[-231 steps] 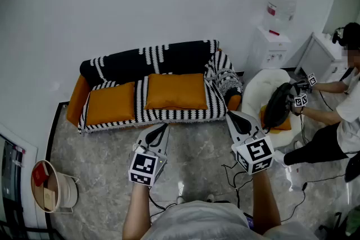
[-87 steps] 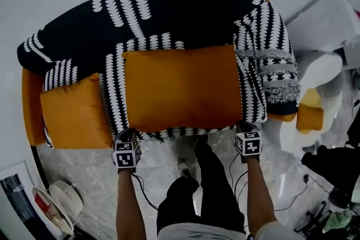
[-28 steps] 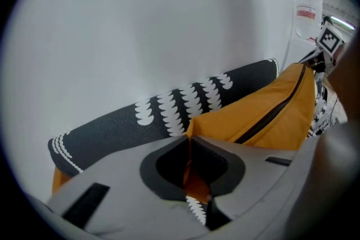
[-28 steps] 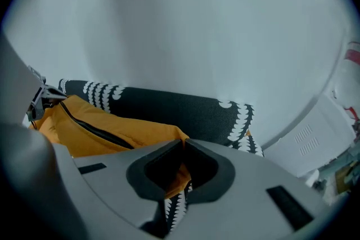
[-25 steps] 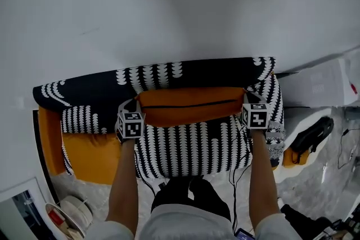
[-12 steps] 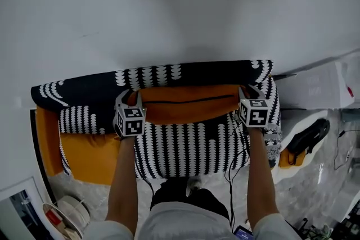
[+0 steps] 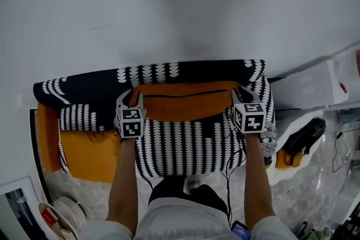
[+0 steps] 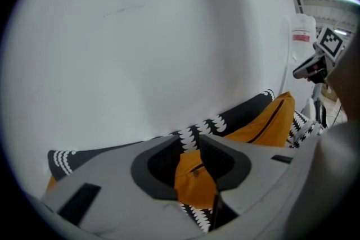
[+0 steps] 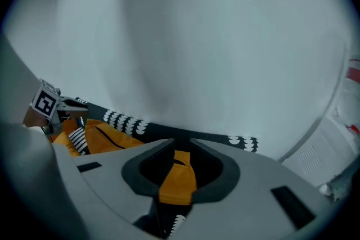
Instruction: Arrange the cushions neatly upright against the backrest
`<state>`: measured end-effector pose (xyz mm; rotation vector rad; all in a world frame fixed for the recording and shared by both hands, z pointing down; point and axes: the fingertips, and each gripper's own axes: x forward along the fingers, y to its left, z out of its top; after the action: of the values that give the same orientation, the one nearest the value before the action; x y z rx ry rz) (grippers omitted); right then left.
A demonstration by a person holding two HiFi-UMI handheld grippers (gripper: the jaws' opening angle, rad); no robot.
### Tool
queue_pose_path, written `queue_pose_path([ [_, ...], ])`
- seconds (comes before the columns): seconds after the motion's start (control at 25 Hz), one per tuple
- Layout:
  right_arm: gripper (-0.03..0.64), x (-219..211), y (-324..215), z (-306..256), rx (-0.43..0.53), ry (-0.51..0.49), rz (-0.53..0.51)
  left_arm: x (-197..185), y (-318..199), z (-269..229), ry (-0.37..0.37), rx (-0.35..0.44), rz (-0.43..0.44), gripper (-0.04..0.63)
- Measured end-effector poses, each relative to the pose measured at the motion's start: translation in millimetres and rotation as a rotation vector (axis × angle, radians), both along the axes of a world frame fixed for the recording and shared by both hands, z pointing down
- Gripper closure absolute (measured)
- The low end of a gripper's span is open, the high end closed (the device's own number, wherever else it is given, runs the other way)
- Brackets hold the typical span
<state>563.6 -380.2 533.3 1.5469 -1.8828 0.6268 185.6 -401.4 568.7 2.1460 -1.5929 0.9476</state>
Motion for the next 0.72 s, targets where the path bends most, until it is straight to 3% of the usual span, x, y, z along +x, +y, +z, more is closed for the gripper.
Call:
queue_pose_path([
  [0.28,0.537,-10.2,37.2,-48.0,0.092,-0.013,-0.038,38.0,38.5,-49.4,0.060,0.061,0.099,0.520],
  [0.4,0.575,-13.8,58.7,-73.7,0.158,0.005,-0.059,54.8,62.6,-72.7,0.082,0.090,0.132,0.532],
  [0.72,0.614,-7.5,123.3,-126.2,0.263,-0.017,-0.067,91.8,135.4,-127.6,0.093,0.174,0.205,0.577],
])
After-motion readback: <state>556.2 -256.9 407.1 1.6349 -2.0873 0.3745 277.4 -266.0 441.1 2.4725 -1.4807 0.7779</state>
